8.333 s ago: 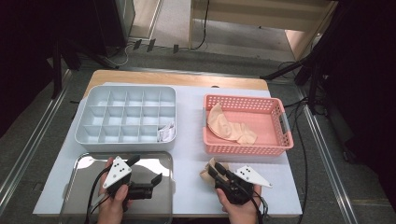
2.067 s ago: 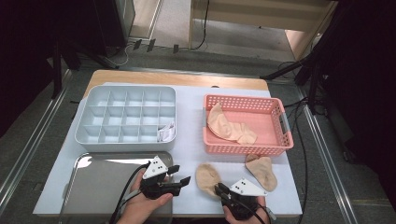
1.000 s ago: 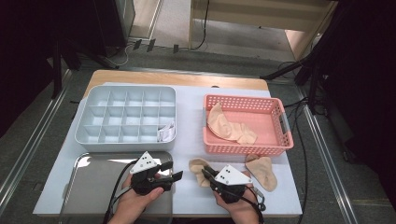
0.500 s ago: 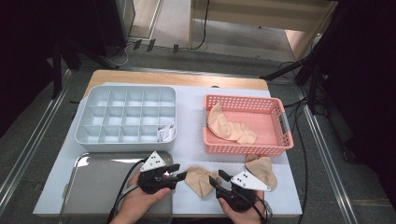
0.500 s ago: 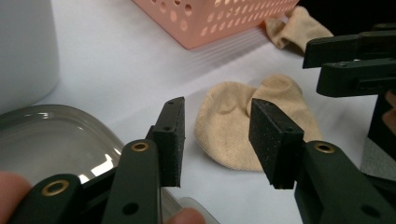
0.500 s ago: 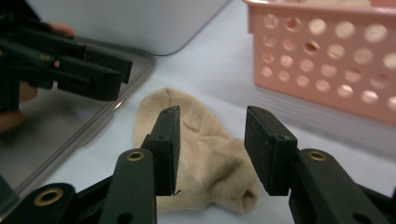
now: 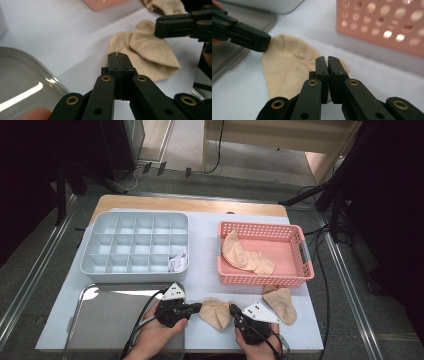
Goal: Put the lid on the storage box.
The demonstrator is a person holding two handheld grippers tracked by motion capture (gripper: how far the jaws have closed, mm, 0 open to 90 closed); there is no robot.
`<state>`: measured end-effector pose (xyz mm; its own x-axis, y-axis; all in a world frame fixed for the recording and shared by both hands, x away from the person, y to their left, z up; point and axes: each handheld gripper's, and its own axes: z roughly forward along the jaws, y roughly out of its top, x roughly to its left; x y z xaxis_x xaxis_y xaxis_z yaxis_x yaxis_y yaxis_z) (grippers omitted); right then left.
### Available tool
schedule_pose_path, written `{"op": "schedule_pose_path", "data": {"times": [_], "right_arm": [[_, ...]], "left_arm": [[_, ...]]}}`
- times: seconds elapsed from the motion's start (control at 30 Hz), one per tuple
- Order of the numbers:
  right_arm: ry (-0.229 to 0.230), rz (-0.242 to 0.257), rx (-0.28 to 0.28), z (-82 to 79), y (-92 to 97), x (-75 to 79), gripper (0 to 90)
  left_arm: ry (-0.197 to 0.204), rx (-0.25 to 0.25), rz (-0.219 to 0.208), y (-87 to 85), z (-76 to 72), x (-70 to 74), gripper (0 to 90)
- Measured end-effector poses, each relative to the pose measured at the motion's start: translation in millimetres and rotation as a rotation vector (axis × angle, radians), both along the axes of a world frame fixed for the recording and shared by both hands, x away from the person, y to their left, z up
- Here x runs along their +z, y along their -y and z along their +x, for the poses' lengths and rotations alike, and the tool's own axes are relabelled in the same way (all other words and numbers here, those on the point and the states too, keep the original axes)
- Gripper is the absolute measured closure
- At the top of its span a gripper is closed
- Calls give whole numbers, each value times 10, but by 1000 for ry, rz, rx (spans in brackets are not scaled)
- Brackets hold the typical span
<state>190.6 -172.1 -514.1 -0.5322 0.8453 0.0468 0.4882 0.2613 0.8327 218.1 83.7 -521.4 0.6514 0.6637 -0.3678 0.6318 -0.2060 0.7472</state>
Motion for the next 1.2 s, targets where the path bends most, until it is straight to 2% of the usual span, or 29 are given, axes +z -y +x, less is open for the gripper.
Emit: {"op": "schedule_pose_path", "data": {"times": [0.07,0.13,0.17,0.2,0.23,0.27,0.3,0.4,0.47,0.53,0.57,0.63,0.7,0.73,0.77,0.8,0.87,0.9,1.0,1.1,1.2], "right_arm": [[71,-25,-6,63,12,44,883],[159,-18,-2,125,38,68,874],[163,-19,-10,156,54,63,862],[143,-15,-14,185,70,48,833],[121,-6,-7,210,93,24,763],[88,4,-7,225,113,0,687],[72,6,-18,229,132,-18,652],[83,42,-71,156,195,3,631],[95,115,-98,71,194,64,647],[76,149,-69,26,109,76,652],[55,128,-29,17,2,55,645],[29,68,10,19,-175,-11,637],[11,11,0,49,-284,-84,618],[-5,-25,-7,76,-322,-131,627],[-25,-65,-22,97,-345,-172,672],[-32,-77,-42,102,-347,-179,746],[-17,-84,-38,87,-300,-153,850],[-20,-75,-46,81,-244,-134,866],[-38,1,-104,56,-38,-89,882],[-31,35,-202,-15,239,-49,830],[-59,48,-304,-81,482,-55,736]], "left_arm": [[24,17,-11,-14,-24,20,900],[20,10,-13,-12,-39,11,900],[16,-5,-5,-4,-45,-1,900],[12,-14,0,8,-50,-14,900],[11,-15,6,15,-52,-21,900],[11,-14,-2,17,-49,-24,862],[8,-10,-17,19,-41,-25,805],[0,4,-43,42,-19,-22,592],[0,3,-36,71,-13,-29,567],[-4,11,-3,114,-4,-42,602],[-14,13,8,128,2,-49,660],[-31,12,18,150,15,-62,762],[-42,3,41,163,20,-73,871],[-46,-7,40,160,21,-77,886],[-51,-13,38,157,20,-78,894],[-51,-17,37,152,20,-76,898],[-53,-11,33,134,22,-67,900],[-53,-10,34,129,25,-66,900],[-48,-11,33,119,19,-67,900],[-51,-11,36,100,18,-69,900],[-62,-10,44,85,25,-70,872]]}}
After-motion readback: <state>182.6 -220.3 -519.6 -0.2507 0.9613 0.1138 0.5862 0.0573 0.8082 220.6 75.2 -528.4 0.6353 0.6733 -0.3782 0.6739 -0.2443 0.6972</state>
